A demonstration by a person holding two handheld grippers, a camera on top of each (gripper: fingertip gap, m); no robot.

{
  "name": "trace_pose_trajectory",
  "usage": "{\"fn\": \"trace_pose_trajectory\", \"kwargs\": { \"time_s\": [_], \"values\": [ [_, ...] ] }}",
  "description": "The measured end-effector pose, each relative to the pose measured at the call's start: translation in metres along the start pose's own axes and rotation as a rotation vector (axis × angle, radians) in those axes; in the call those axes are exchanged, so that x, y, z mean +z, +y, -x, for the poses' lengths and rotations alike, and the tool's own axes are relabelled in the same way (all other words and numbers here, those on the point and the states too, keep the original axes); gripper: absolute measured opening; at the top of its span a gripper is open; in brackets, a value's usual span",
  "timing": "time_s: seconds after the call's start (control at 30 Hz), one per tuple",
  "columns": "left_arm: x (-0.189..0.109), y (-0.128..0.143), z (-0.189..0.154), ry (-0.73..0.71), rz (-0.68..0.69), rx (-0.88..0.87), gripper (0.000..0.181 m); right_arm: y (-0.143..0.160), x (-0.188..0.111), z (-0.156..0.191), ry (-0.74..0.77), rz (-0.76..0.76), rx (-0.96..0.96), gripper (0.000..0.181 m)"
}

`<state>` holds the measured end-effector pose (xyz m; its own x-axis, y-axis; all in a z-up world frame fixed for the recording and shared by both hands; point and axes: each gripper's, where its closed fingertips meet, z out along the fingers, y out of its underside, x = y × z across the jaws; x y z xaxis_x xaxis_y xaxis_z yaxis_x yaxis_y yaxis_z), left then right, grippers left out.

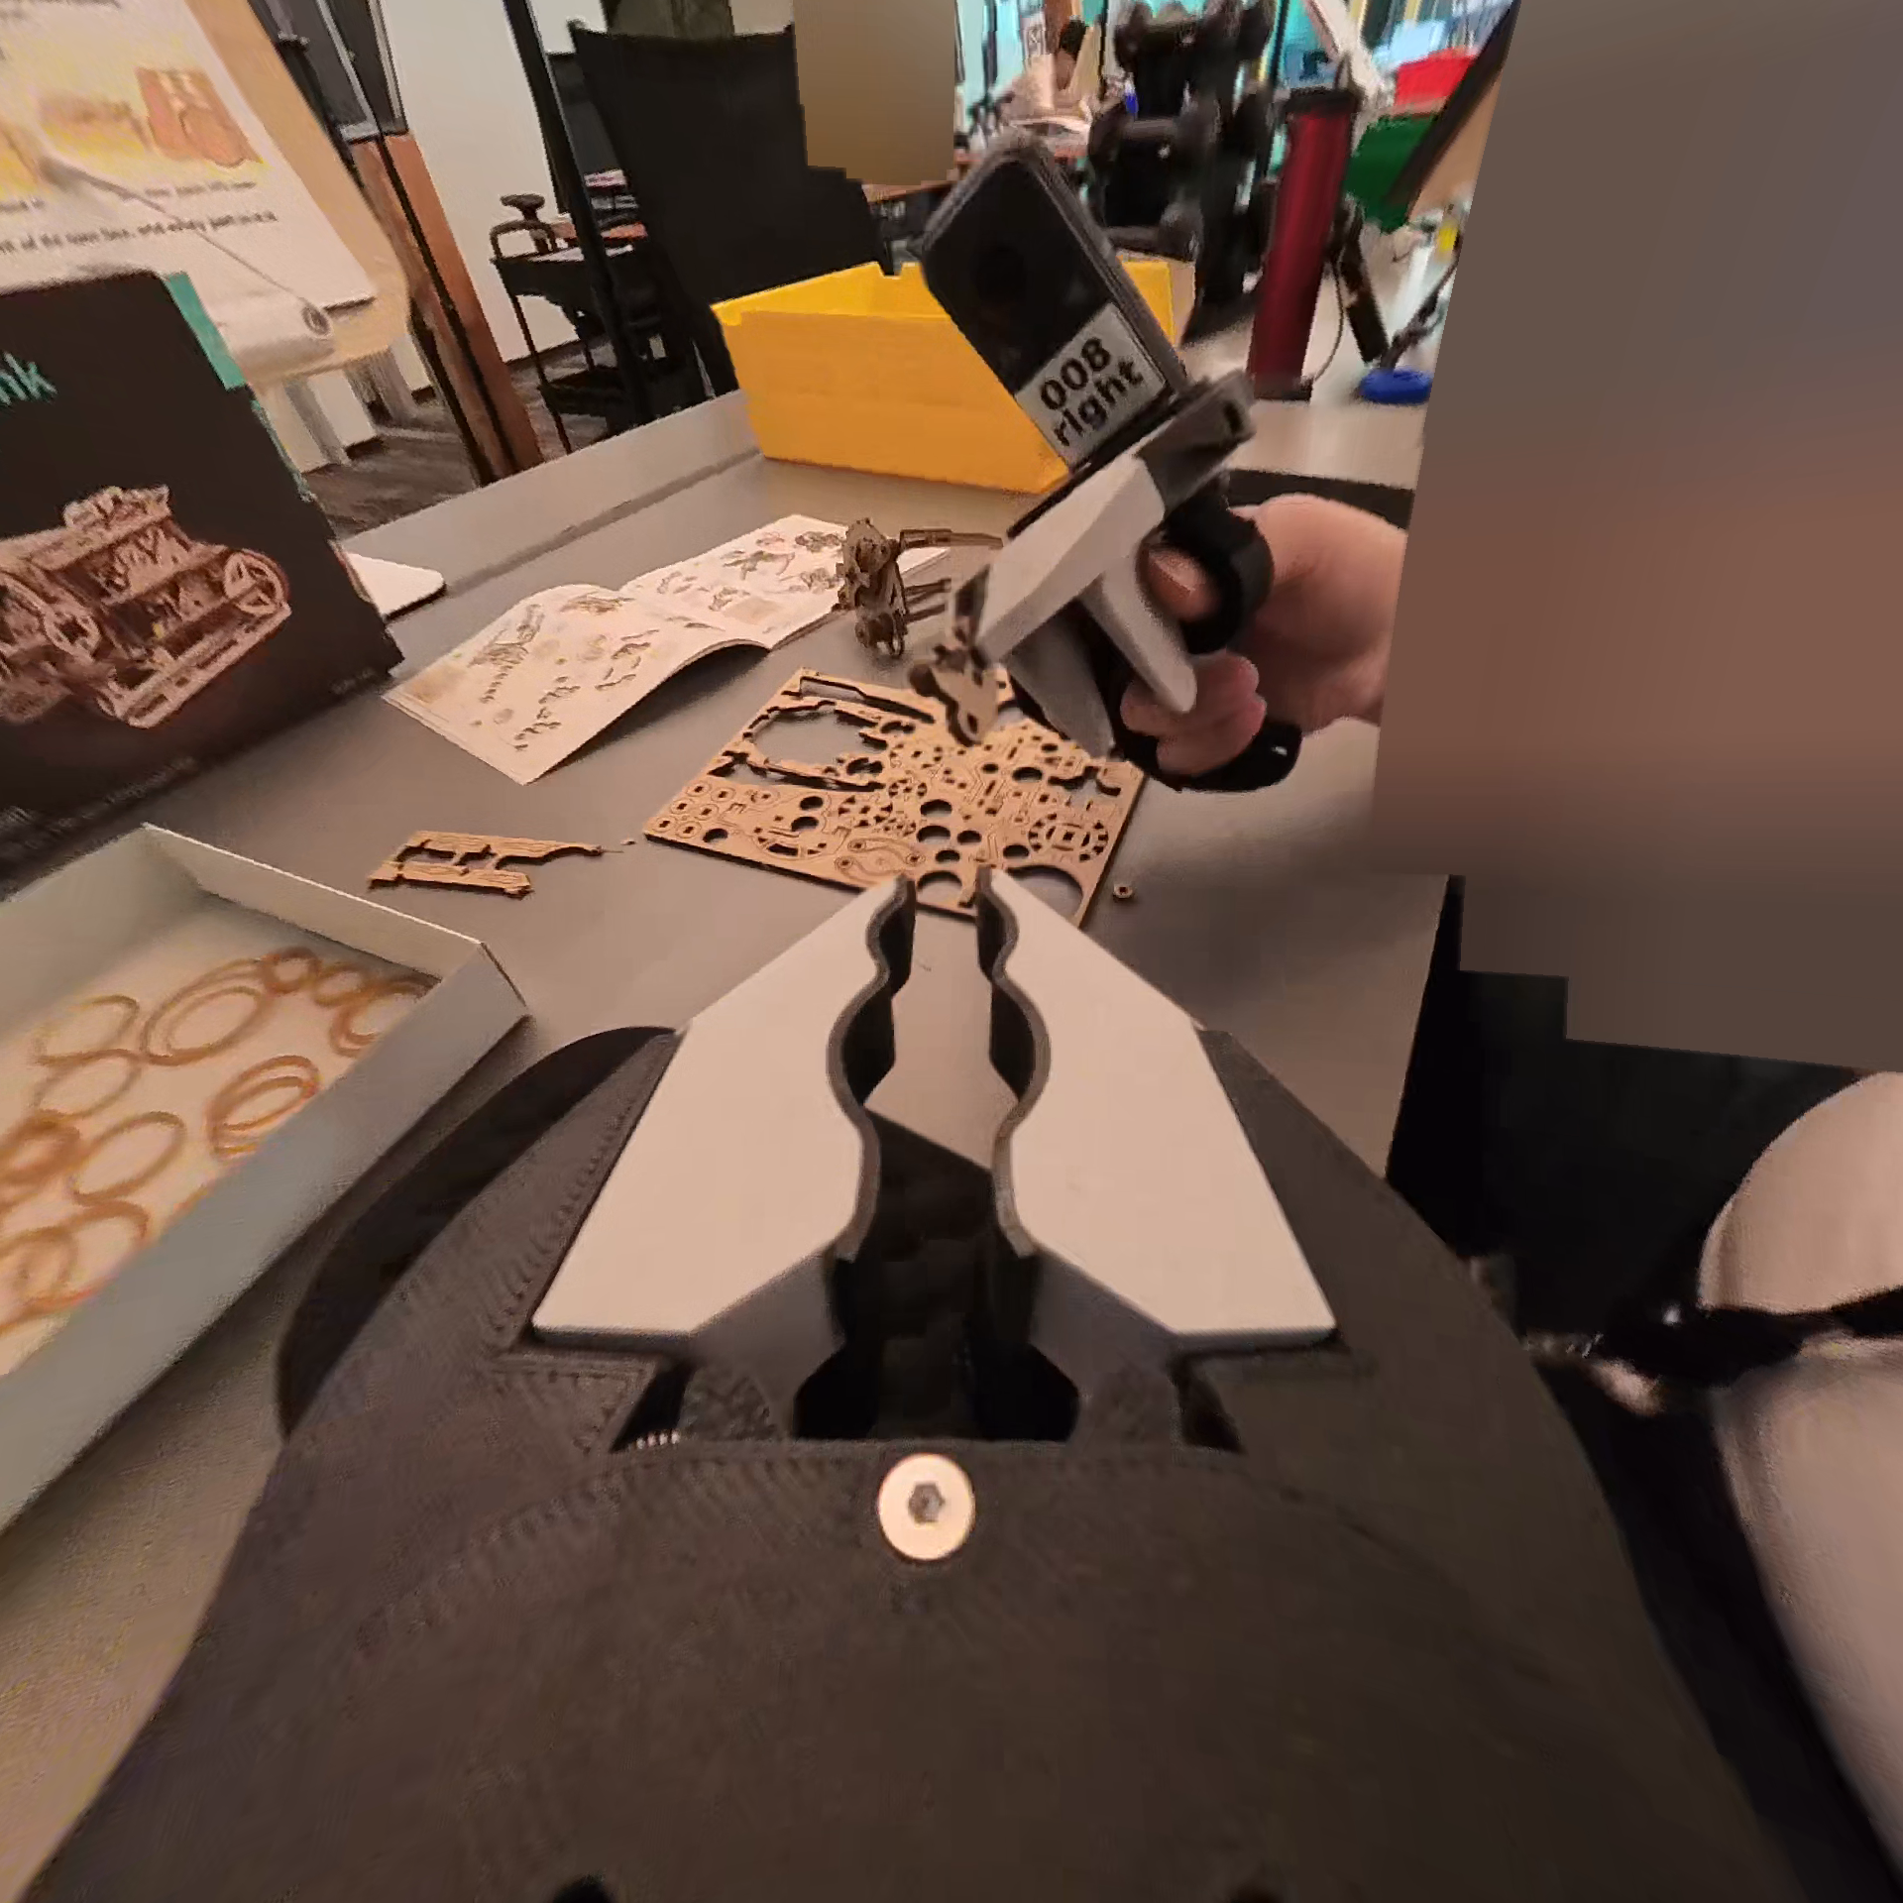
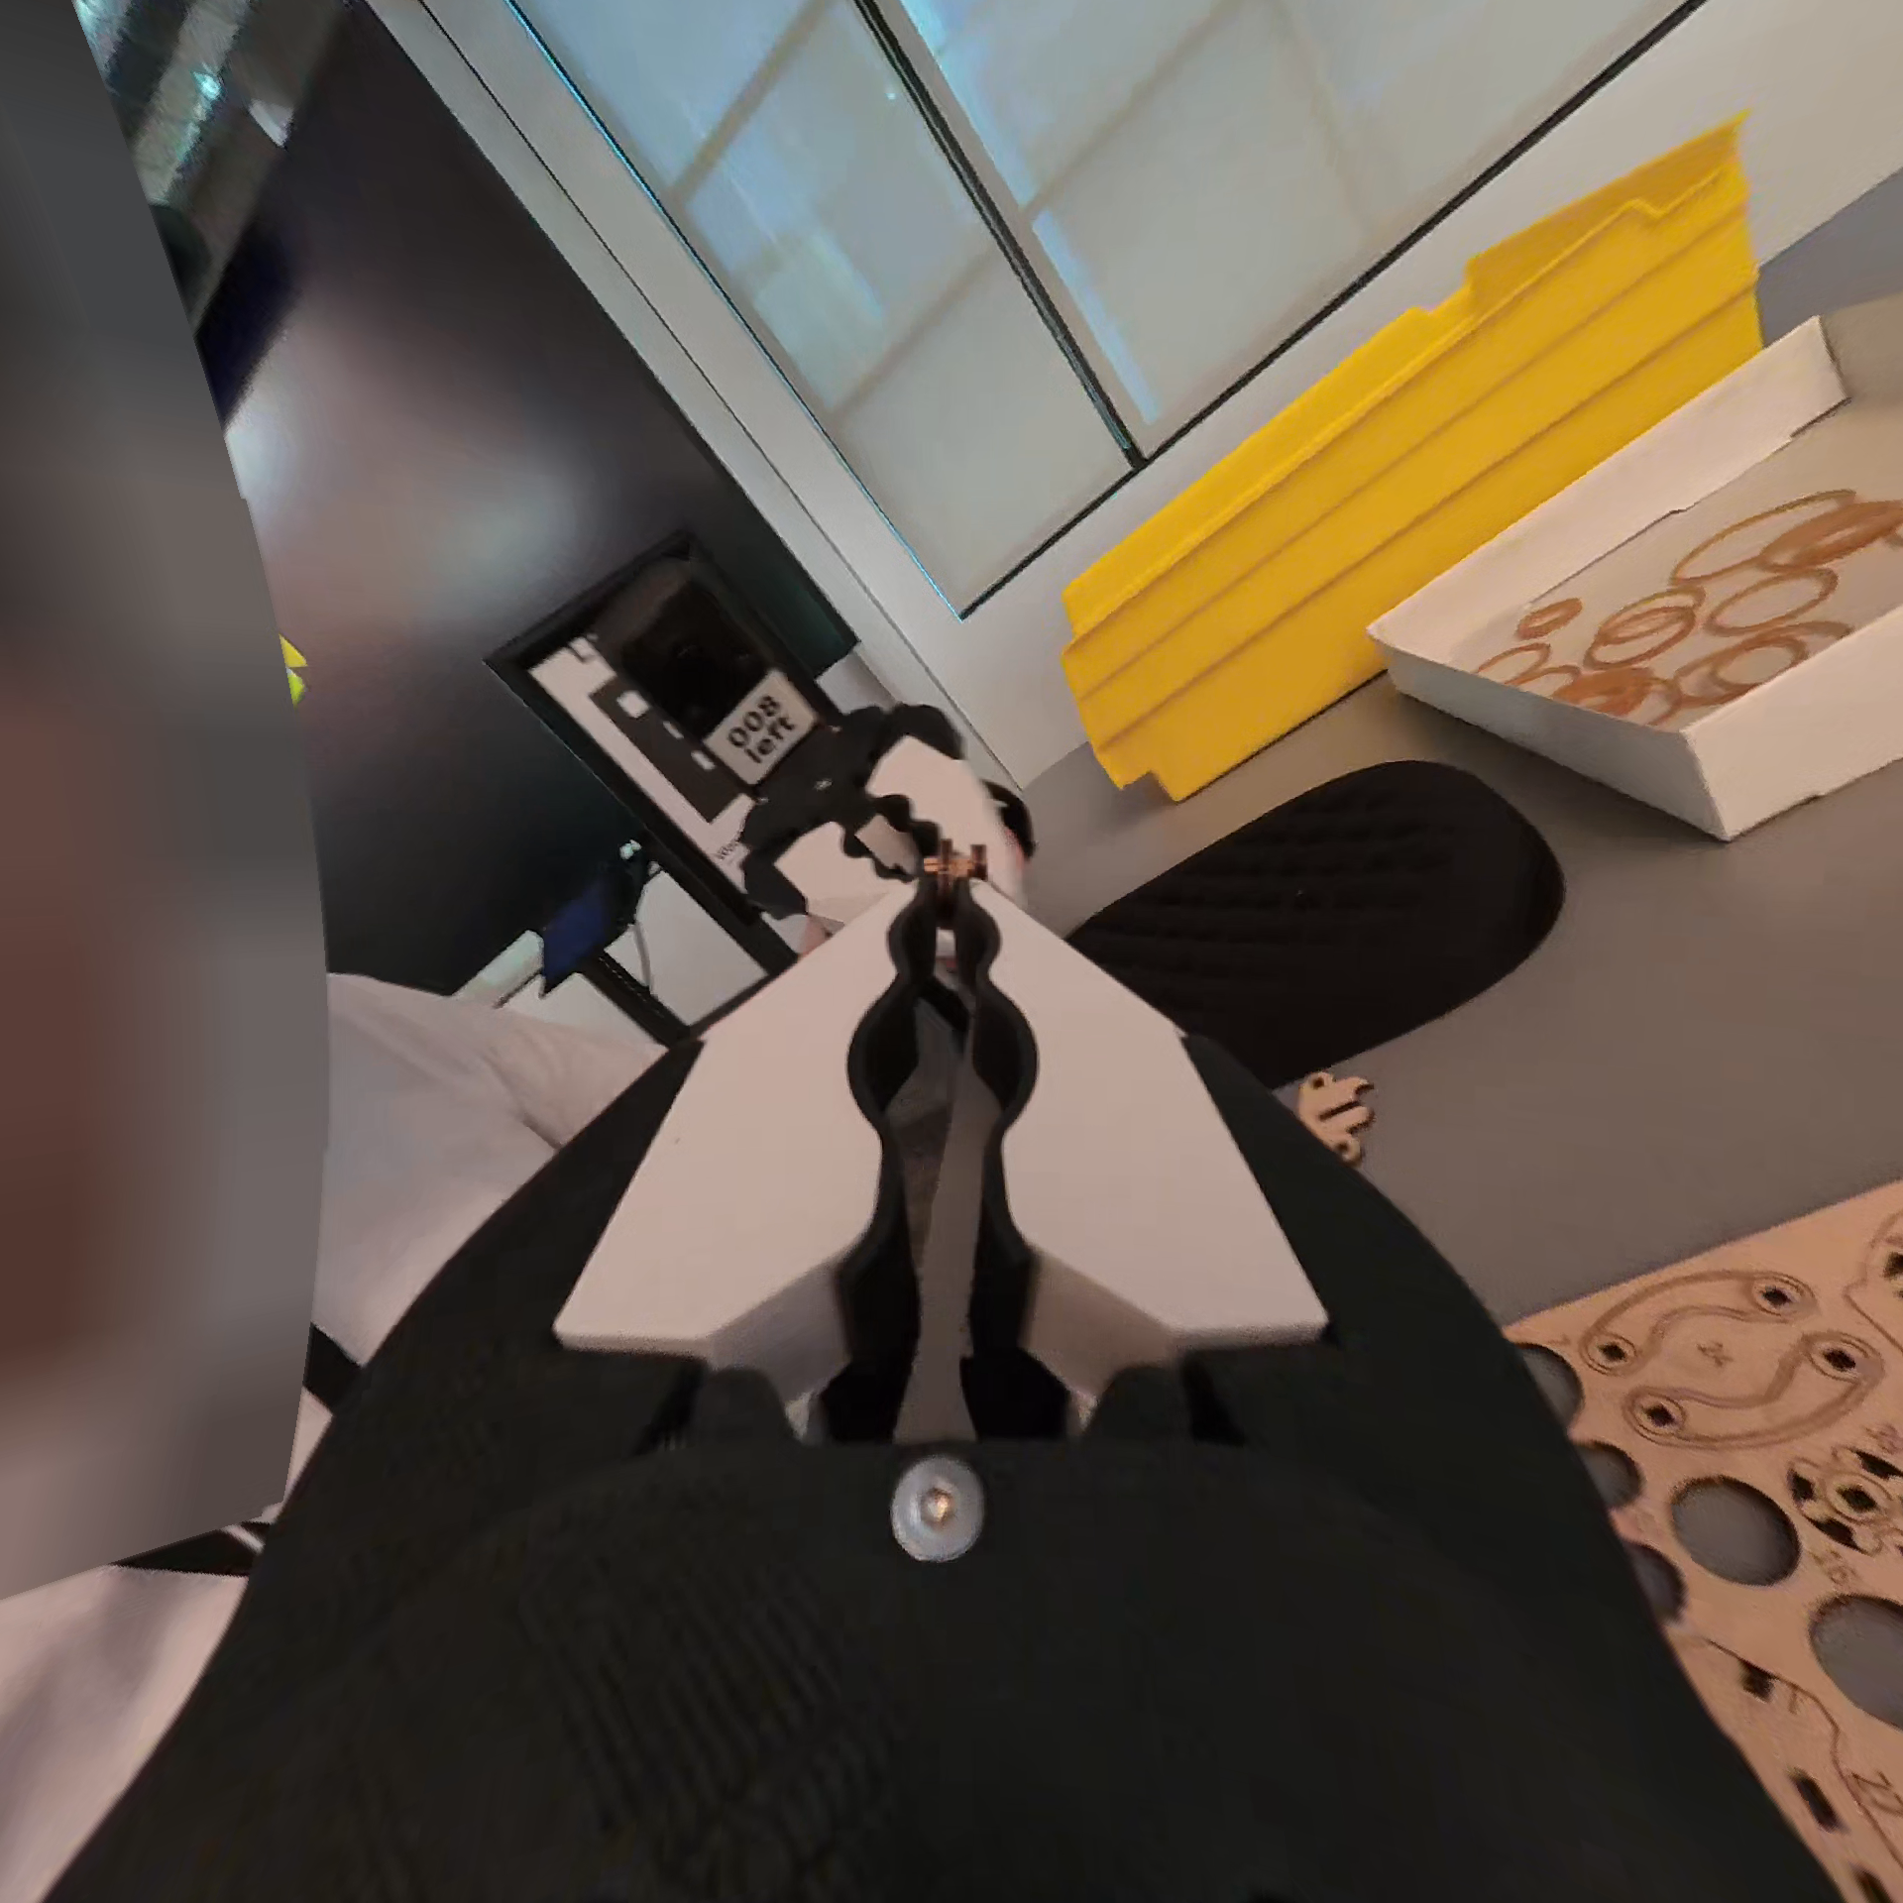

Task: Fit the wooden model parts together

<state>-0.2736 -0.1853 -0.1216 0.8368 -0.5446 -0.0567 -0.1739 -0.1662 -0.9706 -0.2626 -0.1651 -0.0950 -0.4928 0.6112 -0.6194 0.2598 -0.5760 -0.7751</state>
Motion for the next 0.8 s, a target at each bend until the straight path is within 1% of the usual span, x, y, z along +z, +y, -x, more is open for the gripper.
{"fn": "trace_pose_trajectory", "kwargs": {
  "time_s": [0.13,0.2,0.27,0.3,0.4,0.5,0.63,0.8],
  "values": [
    [0.013,-0.009,-0.008,0.106,-0.032,-0.149,0.020,-0.004,0.006,0.003,-0.024,0.002,0.039,0.000],
    [0.015,-0.017,-0.006,0.134,-0.077,-0.225,0.018,-0.004,0.009,0.003,-0.043,0.010,0.058,0.000],
    [0.013,-0.022,-0.006,0.181,-0.116,-0.272,0.009,-0.003,0.011,0.003,-0.066,0.015,0.091,0.000],
    [0.011,-0.024,-0.007,0.197,-0.134,-0.281,0.004,-0.003,0.012,0.003,-0.077,0.016,0.106,0.000],
    [0.009,-0.023,-0.006,0.191,-0.144,-0.265,0.001,-0.002,0.014,0.003,-0.113,0.015,0.146,0.000],
    [0.009,-0.019,-0.005,0.168,-0.123,-0.246,0.002,0.000,0.015,0.000,-0.110,0.030,0.140,0.000],
    [0.010,-0.016,-0.007,0.178,-0.111,-0.256,0.008,0.002,0.015,-0.003,-0.099,0.041,0.130,0.000],
    [0.012,-0.016,-0.001,0.160,-0.112,-0.293,0.005,0.001,0.015,-0.004,-0.098,0.046,0.118,0.000]
  ]
}}
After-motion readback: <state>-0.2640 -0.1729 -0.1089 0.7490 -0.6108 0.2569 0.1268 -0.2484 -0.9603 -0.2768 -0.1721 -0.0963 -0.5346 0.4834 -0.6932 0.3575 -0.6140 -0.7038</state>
